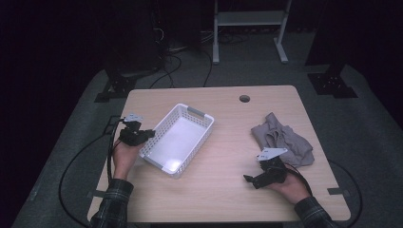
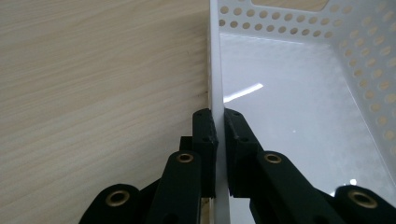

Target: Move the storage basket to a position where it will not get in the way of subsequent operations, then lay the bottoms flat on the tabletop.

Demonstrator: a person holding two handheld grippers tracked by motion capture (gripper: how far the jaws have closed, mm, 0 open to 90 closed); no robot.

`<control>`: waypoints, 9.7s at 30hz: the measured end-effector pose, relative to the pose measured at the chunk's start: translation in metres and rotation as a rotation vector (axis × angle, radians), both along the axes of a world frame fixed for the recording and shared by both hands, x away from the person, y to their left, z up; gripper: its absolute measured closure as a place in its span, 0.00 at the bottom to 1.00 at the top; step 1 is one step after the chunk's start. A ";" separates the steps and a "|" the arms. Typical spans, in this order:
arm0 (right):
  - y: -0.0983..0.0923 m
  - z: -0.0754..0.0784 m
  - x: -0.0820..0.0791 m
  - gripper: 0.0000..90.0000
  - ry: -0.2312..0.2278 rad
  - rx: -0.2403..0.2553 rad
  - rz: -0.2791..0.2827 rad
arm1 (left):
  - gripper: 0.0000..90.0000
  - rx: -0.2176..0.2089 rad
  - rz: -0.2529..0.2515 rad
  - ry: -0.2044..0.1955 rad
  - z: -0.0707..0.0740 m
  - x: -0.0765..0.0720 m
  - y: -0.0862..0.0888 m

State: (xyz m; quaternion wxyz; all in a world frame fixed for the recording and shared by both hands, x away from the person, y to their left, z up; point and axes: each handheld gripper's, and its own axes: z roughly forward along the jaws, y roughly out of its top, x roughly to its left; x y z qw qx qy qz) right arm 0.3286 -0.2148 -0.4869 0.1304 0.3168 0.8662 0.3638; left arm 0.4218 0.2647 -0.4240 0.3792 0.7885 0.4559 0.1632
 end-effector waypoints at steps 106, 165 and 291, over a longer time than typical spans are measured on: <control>0.000 0.000 0.000 0.03 -0.001 0.000 -0.002 | 0.94 0.090 -0.222 -0.065 0.028 -0.053 -0.098; 0.000 0.000 0.000 0.03 0.000 0.000 -0.005 | 0.80 0.047 0.028 -0.088 0.011 0.043 -0.010; -0.077 0.074 0.016 0.38 -0.097 -0.021 -0.292 | 0.00 0.121 -0.291 -0.022 -0.060 -0.118 -0.065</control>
